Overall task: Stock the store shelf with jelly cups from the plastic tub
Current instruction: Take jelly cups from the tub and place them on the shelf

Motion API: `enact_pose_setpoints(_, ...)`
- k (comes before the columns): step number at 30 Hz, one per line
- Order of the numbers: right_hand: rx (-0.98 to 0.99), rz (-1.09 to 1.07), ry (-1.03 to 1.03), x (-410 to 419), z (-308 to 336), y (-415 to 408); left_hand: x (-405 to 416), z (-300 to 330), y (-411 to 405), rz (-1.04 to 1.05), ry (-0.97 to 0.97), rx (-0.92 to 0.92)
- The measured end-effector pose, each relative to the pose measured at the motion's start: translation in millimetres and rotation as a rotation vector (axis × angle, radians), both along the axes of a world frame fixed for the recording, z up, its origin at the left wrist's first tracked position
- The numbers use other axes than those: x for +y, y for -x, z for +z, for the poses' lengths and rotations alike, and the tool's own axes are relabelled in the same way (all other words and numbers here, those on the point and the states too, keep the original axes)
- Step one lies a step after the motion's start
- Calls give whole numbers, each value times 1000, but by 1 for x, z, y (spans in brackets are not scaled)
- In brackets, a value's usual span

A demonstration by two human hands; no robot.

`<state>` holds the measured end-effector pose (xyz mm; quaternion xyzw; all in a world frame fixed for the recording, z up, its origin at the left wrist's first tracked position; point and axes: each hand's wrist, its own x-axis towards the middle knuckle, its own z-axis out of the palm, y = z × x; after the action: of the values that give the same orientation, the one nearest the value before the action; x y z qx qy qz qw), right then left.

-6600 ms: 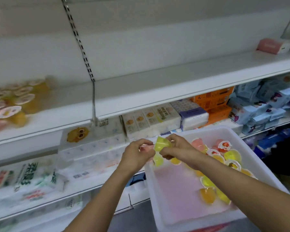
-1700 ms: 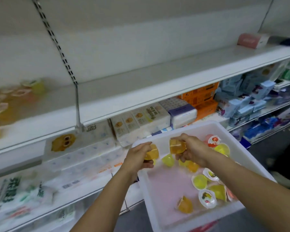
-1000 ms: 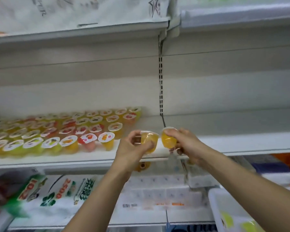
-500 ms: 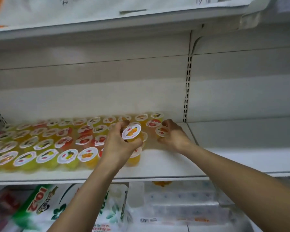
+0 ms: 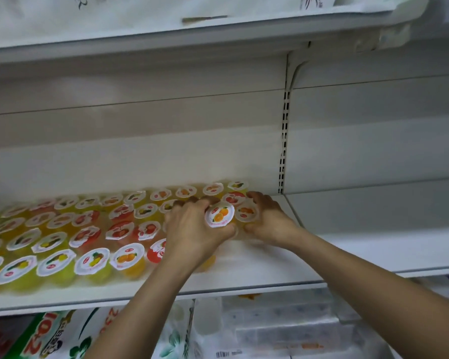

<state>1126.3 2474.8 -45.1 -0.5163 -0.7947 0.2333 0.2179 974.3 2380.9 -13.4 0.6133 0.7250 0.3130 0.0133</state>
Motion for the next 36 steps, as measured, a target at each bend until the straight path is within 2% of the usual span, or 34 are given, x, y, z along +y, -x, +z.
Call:
enact_pose_setpoints(3,52,15,-72,-11,8,-15,4,-9,-14,17,26,245)
enact_pose_setpoints(6,42,24,-131,-20,7,-32,8,-25,-19,-3,-60,424)
enact_pose_setpoints(11,64,17,-161,-28,2,-55,15,-42,-23,11,-125,555)
enact_pose_setpoints(24,60,64,-222,-54,0,-101,9,-46,-37,0,-75,528)
enact_pose_setpoints(30,-21,17,-387,-81,-11,-149,-19,-50,-108,-211,-240,316)
enact_pose_setpoints(36,-57,-81,-368,-119,-44,-243,-38,-86,-198,-405,-201,185)
